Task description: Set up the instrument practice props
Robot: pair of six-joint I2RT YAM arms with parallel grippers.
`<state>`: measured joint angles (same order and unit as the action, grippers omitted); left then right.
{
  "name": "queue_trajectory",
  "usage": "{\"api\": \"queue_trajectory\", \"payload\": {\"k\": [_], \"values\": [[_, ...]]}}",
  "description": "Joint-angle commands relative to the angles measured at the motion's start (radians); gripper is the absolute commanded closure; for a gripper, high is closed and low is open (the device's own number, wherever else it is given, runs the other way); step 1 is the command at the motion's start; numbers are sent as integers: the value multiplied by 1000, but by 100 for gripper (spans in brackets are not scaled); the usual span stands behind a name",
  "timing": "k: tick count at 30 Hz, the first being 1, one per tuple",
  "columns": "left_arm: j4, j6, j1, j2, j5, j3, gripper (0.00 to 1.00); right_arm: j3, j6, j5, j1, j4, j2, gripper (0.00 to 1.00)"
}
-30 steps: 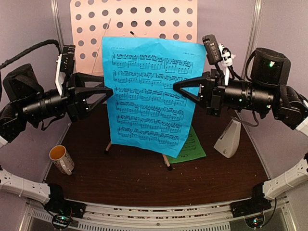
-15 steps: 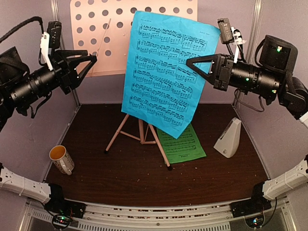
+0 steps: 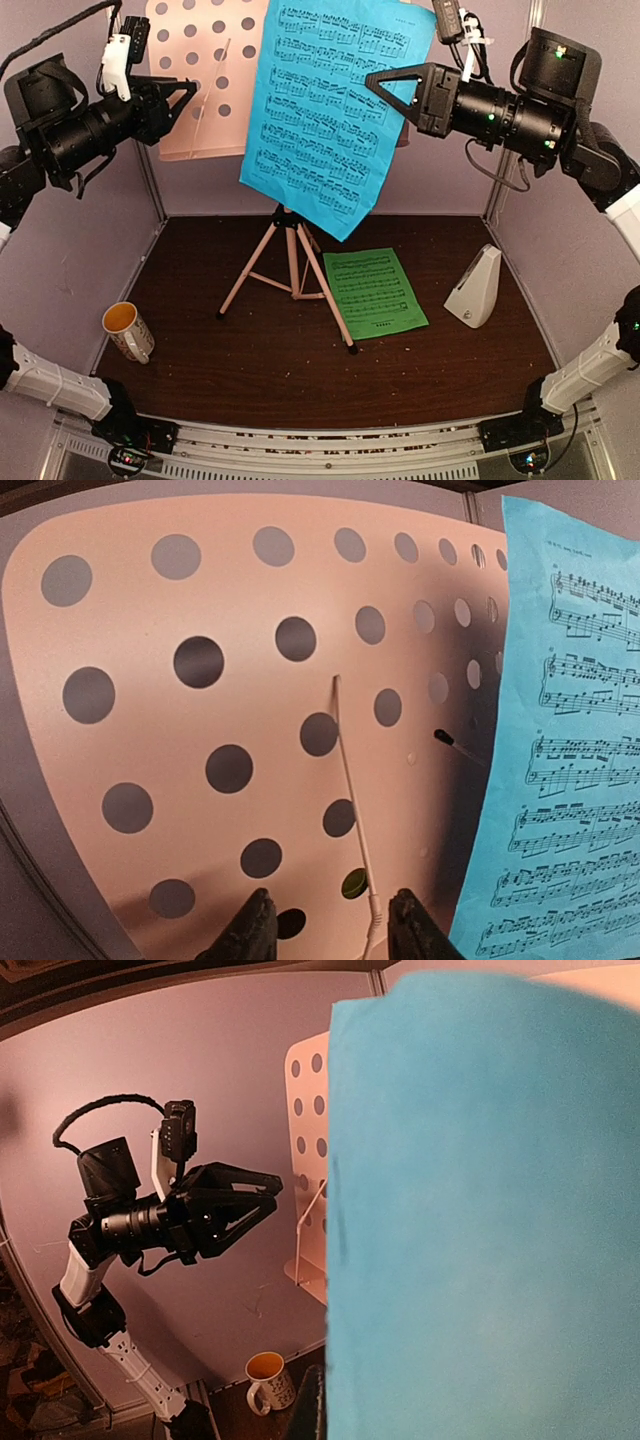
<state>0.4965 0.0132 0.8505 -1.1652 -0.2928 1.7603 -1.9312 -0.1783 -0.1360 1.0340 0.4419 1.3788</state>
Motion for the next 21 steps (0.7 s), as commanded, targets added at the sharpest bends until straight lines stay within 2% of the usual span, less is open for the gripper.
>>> {"api": "queue_trajectory", "payload": {"k": [1,7,21], "values": [[-8,-16,-32,-38,97,56,60,-113,43,31,-12,23,50,100],[4,-18,-59,-116,146,133,60,-234,59,68,-31,51,132,100],[-26,-15,-62,-173,144,150,69,-278,77,78,-82,76,177,100]]}}
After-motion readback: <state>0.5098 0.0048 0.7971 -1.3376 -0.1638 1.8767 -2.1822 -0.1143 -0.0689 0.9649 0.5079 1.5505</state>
